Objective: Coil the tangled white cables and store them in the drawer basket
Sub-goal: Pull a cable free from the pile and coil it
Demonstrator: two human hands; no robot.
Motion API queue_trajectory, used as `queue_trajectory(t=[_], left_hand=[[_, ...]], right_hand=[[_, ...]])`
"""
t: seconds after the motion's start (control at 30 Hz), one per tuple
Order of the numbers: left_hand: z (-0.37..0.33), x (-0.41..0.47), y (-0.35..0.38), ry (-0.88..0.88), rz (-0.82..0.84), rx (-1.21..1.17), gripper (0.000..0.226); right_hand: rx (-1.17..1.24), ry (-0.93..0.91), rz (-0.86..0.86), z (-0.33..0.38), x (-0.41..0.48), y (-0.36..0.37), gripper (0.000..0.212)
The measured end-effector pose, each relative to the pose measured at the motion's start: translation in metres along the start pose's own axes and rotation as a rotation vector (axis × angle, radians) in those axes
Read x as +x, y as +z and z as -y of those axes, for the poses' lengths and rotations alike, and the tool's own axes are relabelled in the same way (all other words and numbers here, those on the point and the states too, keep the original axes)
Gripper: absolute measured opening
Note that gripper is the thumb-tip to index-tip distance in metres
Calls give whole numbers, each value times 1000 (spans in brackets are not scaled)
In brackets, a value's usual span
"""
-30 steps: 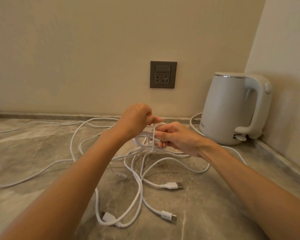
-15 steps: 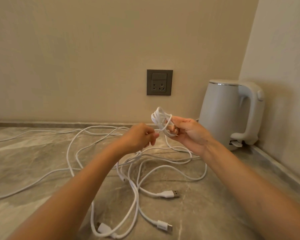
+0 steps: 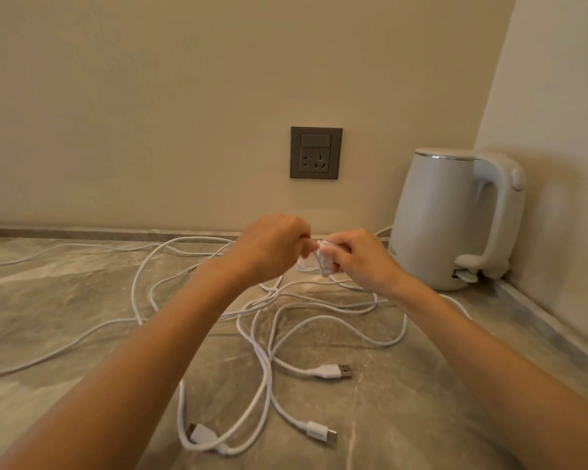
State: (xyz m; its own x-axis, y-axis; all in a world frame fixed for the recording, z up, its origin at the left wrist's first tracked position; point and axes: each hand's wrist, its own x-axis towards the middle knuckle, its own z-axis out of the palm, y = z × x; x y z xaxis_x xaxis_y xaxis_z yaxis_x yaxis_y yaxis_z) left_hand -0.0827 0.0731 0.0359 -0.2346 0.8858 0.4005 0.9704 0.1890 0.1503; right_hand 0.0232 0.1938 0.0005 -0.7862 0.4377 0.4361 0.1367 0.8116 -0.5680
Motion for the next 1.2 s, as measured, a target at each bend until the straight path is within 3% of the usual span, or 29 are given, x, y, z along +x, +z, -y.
queue_trajectory(t=[0.1,0.2,0.37,0.47,0.57,0.7,0.83,1.03,1.2], left_hand=[[5,1,-4,-40,-126,-22,27],[12,-1,-5,-71,-230,-98,27],[23,0,5,-182,-204,-383,29],[24,-1,15,-261,-136,-533,38],[15,-1,24,-262,-120,-571,25],[4,1,28,-119,-170,-499,23],[-2,-3,27,107,-165,-275,8],[0,-2,27,188,-111,-231,11],[4,-1,29,326,-286,-82,11]], right_hand=[[71,-20,210,10,-3,0,25],[273,1,307,16,-5,-4,17],[752,43,440,19,-5,-11,21],[1035,125,304,21,-5,-17,25],[1145,261,125,18,0,-17,23],[1390,589,-73,5,5,-15,23],[1439,775,-69,-1,3,-8,24],[1357,797,-36,2,-2,-3,22],[1313,781,4,3,-3,0,23]])
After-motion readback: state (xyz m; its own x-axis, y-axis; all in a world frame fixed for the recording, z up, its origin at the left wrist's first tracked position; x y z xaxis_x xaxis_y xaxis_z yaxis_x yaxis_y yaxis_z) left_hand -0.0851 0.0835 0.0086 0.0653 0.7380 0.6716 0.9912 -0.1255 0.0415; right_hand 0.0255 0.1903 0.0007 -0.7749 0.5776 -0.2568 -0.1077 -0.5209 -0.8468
